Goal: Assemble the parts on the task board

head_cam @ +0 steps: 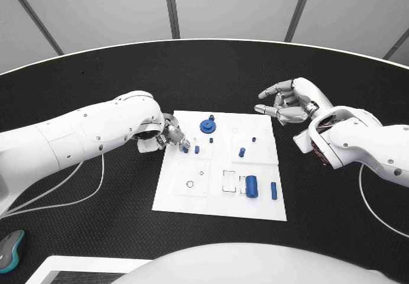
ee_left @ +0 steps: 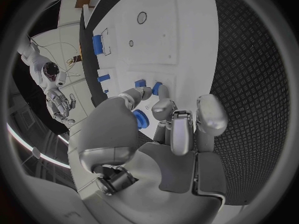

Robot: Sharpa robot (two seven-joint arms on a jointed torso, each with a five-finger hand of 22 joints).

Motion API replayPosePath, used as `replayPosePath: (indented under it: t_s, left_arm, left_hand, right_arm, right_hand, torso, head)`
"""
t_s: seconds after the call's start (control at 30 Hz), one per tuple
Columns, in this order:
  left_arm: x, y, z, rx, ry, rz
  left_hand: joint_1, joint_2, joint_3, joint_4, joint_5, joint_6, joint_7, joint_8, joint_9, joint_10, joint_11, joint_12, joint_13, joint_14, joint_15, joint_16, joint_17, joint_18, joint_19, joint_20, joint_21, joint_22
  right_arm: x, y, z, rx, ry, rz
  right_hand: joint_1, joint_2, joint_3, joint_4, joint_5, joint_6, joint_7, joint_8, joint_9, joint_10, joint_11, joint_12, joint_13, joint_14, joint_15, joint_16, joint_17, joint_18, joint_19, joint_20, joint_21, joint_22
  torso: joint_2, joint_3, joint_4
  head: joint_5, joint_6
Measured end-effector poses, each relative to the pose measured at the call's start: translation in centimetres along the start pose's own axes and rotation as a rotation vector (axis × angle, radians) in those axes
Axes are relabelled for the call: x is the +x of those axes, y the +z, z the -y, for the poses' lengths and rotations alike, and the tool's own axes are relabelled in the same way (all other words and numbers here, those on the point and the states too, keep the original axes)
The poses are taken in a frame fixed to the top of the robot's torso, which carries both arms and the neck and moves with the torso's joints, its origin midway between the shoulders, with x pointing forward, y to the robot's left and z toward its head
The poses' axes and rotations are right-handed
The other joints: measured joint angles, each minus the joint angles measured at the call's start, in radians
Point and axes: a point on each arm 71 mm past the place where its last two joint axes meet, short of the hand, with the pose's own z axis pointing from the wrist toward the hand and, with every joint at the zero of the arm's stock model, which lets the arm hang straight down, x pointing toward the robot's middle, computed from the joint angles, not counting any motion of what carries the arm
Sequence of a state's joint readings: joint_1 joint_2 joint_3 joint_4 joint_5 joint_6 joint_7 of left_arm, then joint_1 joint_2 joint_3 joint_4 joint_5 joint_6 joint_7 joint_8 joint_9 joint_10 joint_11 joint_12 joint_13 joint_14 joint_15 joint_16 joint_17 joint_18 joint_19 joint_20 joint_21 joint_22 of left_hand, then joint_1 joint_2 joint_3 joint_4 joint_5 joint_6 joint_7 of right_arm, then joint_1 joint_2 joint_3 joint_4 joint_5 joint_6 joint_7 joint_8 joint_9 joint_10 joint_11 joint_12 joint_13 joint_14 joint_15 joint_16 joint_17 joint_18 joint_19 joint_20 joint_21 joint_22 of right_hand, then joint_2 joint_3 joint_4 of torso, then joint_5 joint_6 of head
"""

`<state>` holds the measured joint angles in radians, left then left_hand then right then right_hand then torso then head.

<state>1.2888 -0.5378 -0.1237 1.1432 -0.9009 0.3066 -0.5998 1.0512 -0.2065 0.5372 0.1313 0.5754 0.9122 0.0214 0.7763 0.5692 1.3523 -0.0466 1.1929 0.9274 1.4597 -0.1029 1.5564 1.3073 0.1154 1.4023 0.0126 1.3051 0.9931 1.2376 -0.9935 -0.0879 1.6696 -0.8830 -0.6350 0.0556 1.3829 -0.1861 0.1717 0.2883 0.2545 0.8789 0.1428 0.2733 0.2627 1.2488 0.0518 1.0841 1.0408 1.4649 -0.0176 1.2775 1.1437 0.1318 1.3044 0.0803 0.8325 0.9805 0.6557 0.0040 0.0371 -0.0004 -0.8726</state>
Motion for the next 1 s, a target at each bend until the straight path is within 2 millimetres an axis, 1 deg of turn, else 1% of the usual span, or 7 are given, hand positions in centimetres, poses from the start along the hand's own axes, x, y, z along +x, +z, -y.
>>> replayPosePath:
  t_s: [0.33,0.57,0.67,0.77,0.87,0.93,1.0]
  left_arm:
    - [-0.3,-0.1,-0.2,0.012,-0.029,0.031]
    - [-0.3,-0.3,-0.7,0.026,-0.067,0.043]
    - [-0.4,-0.6,-1.0,0.047,-0.119,0.051]
    - [-0.7,-1.0,-1.4,0.084,-0.181,0.074]
    - [-1.3,-1.5,-1.3,0.146,-0.240,0.113]
    - [-1.6,-1.7,-1.1,0.188,-0.268,0.133]
    - [-2.0,-2.0,-0.5,0.266,-0.301,0.165]
  left_hand:
    - [-0.009,-0.009,-0.092,0.090,-0.119,0.005,0.005,-0.013,-0.013,-0.002,-0.002,0.000,0.007,0.000,0.000,0.000,0.000,0.000,0.000,0.000,0.000,0.002]
    - [0.003,-0.022,-0.146,0.155,-0.268,0.012,0.005,-0.017,-0.017,-0.008,0.004,0.000,0.006,0.000,0.000,0.000,0.000,0.000,0.000,0.000,-0.004,0.000]
    - [0.003,-0.022,-0.171,0.160,-0.310,-0.003,0.016,-0.028,-0.020,-0.047,0.011,-0.040,-0.061,0.004,0.004,-0.012,0.000,0.001,-0.003,-0.001,-0.020,-0.024]
    - [0.003,-0.022,-0.198,0.160,-0.317,-0.033,0.030,-0.029,-0.020,-0.098,0.022,-0.098,-0.145,0.007,0.011,-0.028,0.000,0.001,-0.022,0.006,-0.045,-0.067]
    - [0.053,-0.013,-0.218,0.158,-0.314,-0.106,0.053,-0.034,-0.020,-0.212,0.046,-0.194,-0.283,0.006,0.035,-0.078,-0.020,0.026,-0.101,0.016,-0.155,-0.248]
    - [0.105,-0.006,-0.209,0.149,-0.307,-0.157,0.074,-0.048,-0.027,-0.276,0.065,-0.232,-0.324,-0.002,0.055,-0.113,-0.078,0.037,-0.150,0.025,-0.223,-0.350]
    - [0.195,0.000,-0.168,0.124,-0.303,-0.216,0.108,-0.075,-0.050,-0.372,0.096,-0.277,-0.356,-0.099,0.082,-0.210,-0.270,0.056,-0.228,0.046,-0.320,-0.463]
  right_arm:
    - [0.0,0.0,0.0,-0.001,0.000,0.000]
    - [0.0,0.1,0.0,-0.001,-0.001,0.001]
    - [0.0,0.1,0.1,0.000,-0.002,0.002]
    - [-0.1,0.1,0.2,0.001,-0.003,0.003]
    - [-0.1,0.2,0.3,0.003,-0.005,0.005]
    - [-0.1,0.2,0.3,0.004,-0.005,0.006]
    - [-0.1,0.2,0.4,0.005,-0.006,0.007]
  right_hand:
    - [0.000,0.000,0.000,0.000,0.000,0.000,0.000,0.000,0.000,0.000,0.000,0.000,-0.003,0.000,0.000,0.000,-0.001,0.000,0.000,0.000,0.000,-0.001]
    - [0.000,0.000,0.000,0.000,0.000,0.000,0.000,0.000,0.000,0.000,0.000,0.000,-0.004,0.000,0.000,0.000,-0.001,0.000,0.000,0.000,0.000,-0.001]
    - [0.000,0.000,0.000,0.000,0.000,0.000,0.000,0.000,0.000,0.000,0.000,0.000,-0.004,0.000,0.000,0.000,-0.001,0.000,0.000,0.000,0.000,-0.002]
    - [-0.004,0.004,0.000,0.000,0.000,0.000,0.000,0.000,-0.001,0.000,0.000,0.000,-0.006,0.000,0.000,-0.006,-0.004,0.000,0.000,0.000,-0.006,-0.004]
    - [-0.004,0.004,0.000,0.000,0.000,0.000,0.000,0.000,-0.001,0.000,0.000,0.000,-0.006,0.000,0.000,-0.006,-0.004,0.000,0.000,0.000,-0.006,-0.004]
    - [-0.004,0.004,0.000,0.000,0.000,0.000,0.000,0.000,-0.001,0.000,0.000,0.000,-0.006,0.000,0.000,-0.006,-0.004,0.000,0.000,0.000,-0.006,-0.004]
    - [-0.004,0.004,0.000,0.000,0.000,0.000,0.000,0.000,-0.001,0.000,0.000,0.000,-0.008,0.000,0.000,-0.006,-0.006,0.000,0.000,0.000,-0.010,-0.007]
  torso:
    - [0.000,-0.0001,0.0000]
    - [0.000,0.0004,0.0000]
    - [-0.001,0.0004,0.0000]
    - [-0.002,0.0003,0.0001]
    - [-0.002,0.0004,0.0000]
    - [-0.002,0.0007,-0.0002]
    - [-0.002,0.0010,-0.0006]
  head:
    - [0.000,0.000]
    - [-0.001,0.000]
    - [-0.003,0.000]
    - [-0.005,0.000]
    - [-0.006,0.000]
    - [-0.008,0.000]
    - [-0.009,0.000]
